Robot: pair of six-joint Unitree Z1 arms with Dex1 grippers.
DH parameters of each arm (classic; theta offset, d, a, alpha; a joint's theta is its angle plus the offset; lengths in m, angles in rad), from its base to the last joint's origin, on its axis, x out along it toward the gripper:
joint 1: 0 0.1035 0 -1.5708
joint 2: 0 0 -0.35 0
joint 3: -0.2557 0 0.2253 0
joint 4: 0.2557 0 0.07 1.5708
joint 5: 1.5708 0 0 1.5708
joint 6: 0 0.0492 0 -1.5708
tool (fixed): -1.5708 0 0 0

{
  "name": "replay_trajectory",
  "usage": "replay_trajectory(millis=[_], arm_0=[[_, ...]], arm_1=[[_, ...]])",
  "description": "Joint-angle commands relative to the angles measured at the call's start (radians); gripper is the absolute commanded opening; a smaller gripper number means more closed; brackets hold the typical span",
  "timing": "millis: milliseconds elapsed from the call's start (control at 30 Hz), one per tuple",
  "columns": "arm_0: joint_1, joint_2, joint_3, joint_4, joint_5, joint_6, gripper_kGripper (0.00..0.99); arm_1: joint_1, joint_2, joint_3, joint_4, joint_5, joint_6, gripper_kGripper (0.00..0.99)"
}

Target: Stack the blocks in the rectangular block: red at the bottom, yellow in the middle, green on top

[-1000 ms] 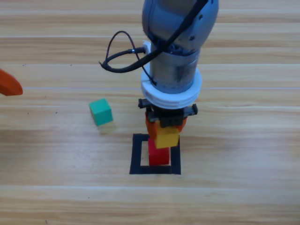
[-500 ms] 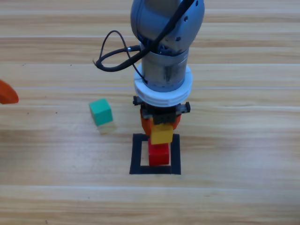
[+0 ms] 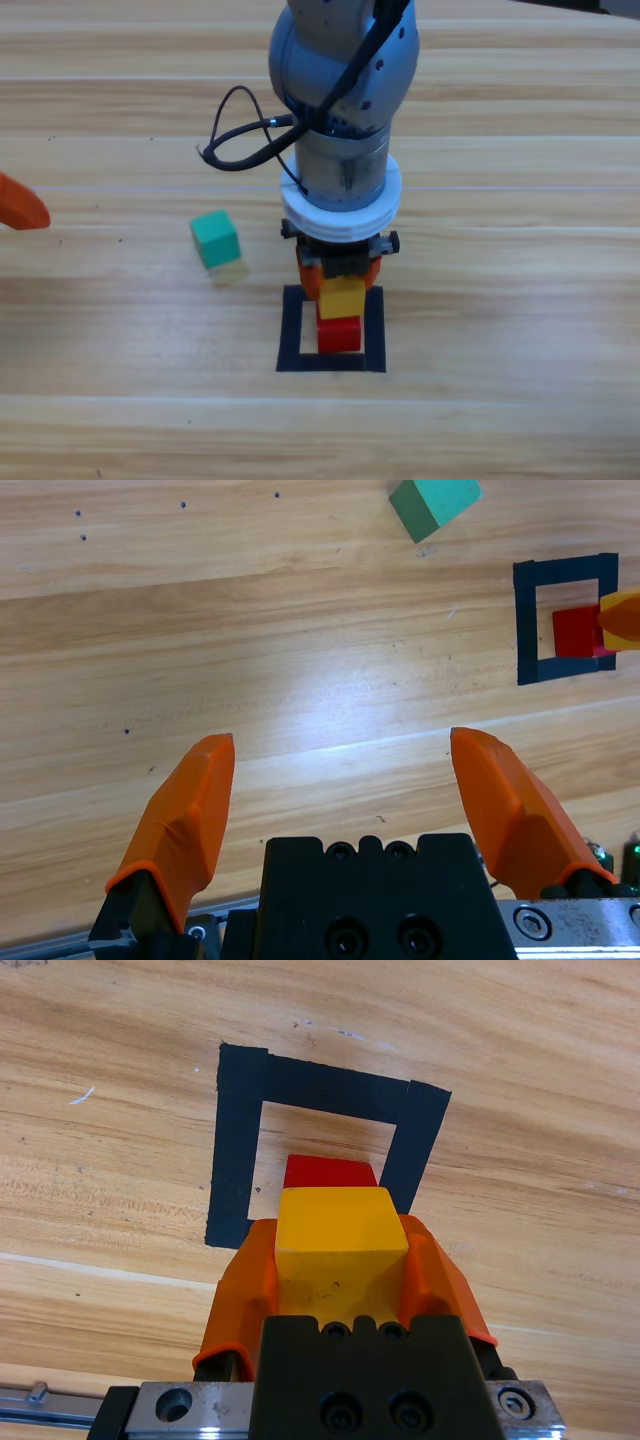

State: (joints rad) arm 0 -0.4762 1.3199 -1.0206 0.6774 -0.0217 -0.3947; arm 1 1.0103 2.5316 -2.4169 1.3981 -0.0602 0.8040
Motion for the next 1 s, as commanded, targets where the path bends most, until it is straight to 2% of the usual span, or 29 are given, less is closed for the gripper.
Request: replay_trajectory(millis=[33,1000], arm_0=[[0.024,0.03,0.027,-0.022,-0.015,0.007,0.919],[0.027,0.064,0.048,-0.062,-0.026,0.008,0.919]], arm_1=[[0.031,0.059,-0.005,0.018,-0.009,0.0,0.077],[0.051,0.067,-0.013,0.032,-0.009,0.003,0.077]])
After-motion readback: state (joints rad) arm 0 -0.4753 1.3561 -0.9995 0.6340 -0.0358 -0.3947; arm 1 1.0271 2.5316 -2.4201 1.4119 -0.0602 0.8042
